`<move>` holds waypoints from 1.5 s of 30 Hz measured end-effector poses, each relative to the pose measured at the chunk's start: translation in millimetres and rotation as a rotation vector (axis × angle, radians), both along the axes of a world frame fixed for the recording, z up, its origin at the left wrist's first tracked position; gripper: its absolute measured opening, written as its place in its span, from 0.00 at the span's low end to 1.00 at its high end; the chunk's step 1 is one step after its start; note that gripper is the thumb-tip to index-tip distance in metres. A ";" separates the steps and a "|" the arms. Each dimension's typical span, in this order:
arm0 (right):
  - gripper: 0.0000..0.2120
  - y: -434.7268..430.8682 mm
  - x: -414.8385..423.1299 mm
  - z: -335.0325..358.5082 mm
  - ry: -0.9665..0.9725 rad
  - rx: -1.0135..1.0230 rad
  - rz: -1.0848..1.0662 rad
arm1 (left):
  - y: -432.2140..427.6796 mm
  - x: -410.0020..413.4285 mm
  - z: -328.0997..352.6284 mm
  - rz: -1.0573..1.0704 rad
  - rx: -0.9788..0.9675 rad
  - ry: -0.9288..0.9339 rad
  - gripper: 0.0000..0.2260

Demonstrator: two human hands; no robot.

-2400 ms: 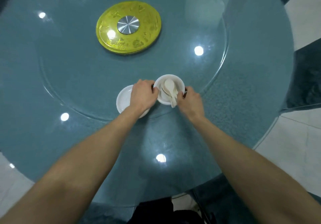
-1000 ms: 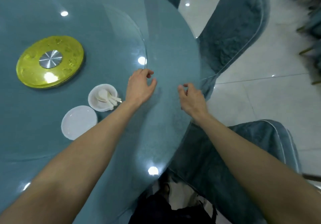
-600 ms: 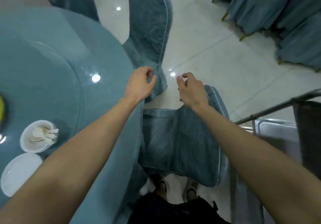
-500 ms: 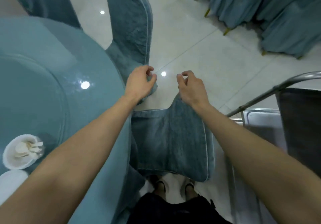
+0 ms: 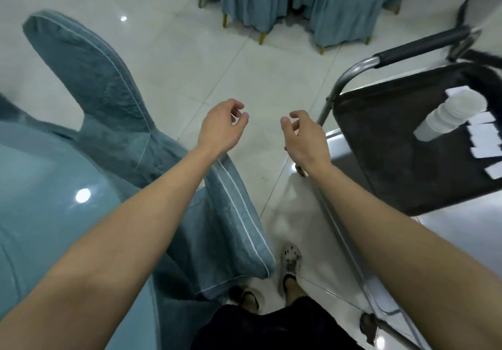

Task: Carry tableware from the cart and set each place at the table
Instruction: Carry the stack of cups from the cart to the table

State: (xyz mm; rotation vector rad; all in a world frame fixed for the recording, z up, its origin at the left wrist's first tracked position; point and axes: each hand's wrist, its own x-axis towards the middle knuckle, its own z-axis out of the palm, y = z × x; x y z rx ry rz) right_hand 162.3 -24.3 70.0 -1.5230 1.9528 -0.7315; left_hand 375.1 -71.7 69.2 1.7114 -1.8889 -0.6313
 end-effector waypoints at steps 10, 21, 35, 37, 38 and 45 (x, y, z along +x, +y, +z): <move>0.27 46.5 -132.2 -5.2 -0.023 0.000 -0.263 | -16.0 -142.0 -3.2 -0.253 0.096 0.028 0.17; 0.25 78.0 -235.7 -19.5 -0.013 0.037 -0.486 | -16.6 -275.3 -14.2 -0.462 0.103 -0.047 0.15; 0.23 81.5 -320.0 -44.7 -0.061 0.114 -0.659 | -61.0 -453.7 -13.7 -0.703 -0.011 -0.131 0.44; 0.24 83.1 -329.0 -50.6 -0.064 0.114 -0.678 | -64.1 -473.7 -12.9 -0.740 -0.006 -0.146 0.47; 0.24 83.5 -333.1 -53.8 -0.063 0.116 -0.691 | -65.3 -482.3 -12.7 -0.764 -0.004 -0.164 0.46; 0.24 79.7 -343.2 -70.7 -0.080 0.134 -0.716 | -69.1 -494.7 -19.1 -0.806 0.015 -0.234 0.33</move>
